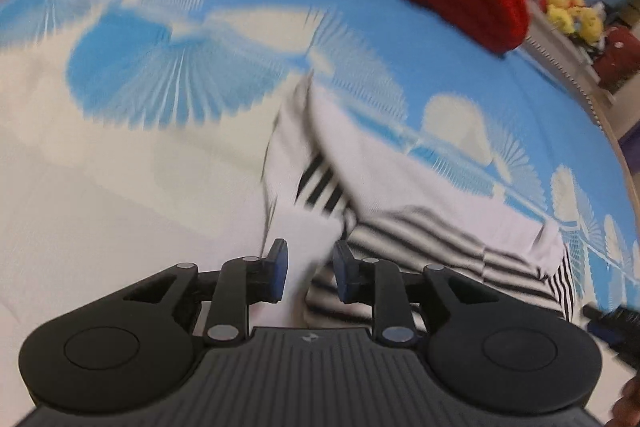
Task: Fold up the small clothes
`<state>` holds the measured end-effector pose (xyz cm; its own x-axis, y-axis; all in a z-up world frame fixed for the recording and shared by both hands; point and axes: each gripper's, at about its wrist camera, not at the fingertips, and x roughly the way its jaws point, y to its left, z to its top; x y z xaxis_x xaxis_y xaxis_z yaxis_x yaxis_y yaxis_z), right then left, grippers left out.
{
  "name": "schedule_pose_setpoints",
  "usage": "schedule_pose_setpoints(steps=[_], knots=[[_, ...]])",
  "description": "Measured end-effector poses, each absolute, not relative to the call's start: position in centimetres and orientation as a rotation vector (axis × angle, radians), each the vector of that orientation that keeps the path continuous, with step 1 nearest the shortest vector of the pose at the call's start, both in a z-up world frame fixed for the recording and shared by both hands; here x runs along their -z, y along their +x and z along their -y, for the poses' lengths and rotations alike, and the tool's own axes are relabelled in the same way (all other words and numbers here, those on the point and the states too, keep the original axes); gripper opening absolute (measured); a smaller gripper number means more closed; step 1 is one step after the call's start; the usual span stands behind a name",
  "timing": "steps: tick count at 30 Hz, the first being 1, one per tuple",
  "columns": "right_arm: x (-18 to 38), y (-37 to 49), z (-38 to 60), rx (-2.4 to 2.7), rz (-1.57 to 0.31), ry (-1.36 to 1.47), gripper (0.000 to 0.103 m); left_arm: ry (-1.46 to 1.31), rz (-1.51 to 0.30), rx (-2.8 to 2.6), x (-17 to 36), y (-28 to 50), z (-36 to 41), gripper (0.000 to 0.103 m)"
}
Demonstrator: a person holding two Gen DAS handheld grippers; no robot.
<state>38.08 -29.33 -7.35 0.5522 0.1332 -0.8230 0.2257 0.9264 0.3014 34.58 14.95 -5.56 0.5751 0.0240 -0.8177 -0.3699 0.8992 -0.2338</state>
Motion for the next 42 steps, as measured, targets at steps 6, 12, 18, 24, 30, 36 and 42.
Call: schedule_pose_setpoints(steps=[6,12,18,24,30,36,42], knots=[[4.3,37.2,28.3,-0.004,-0.807,0.354,0.036,-0.301,-0.825,-0.139,3.3,34.3,-12.0,0.026],[5.9,37.5,25.8,-0.216,-0.949,0.403,0.041,-0.360,-0.985,-0.013,6.2,35.6,-10.6,0.029],[10.6,38.1,24.5,-0.187,-1.215,0.341,0.042,-0.463,-1.115,-0.112,9.7,36.0,-12.2,0.033],[8.5,37.5,24.7,-0.210,-1.143,0.403,0.042,-0.328,-1.041,-0.149,7.6,35.8,-11.2,0.033],[8.8,36.9,22.6,-0.390,-1.204,0.458,0.044,-0.329,-0.998,-0.141,6.2,35.2,-11.9,0.033],[10.1,35.3,19.6,-0.464,-1.233,0.228,0.046,-0.300,-0.917,-0.072,4.7,35.4,-12.5,0.033],[8.2,35.2,24.7,-0.351,-1.078,0.471,0.045,-0.161,-0.818,0.044,4.6,34.1,-11.4,0.033]])
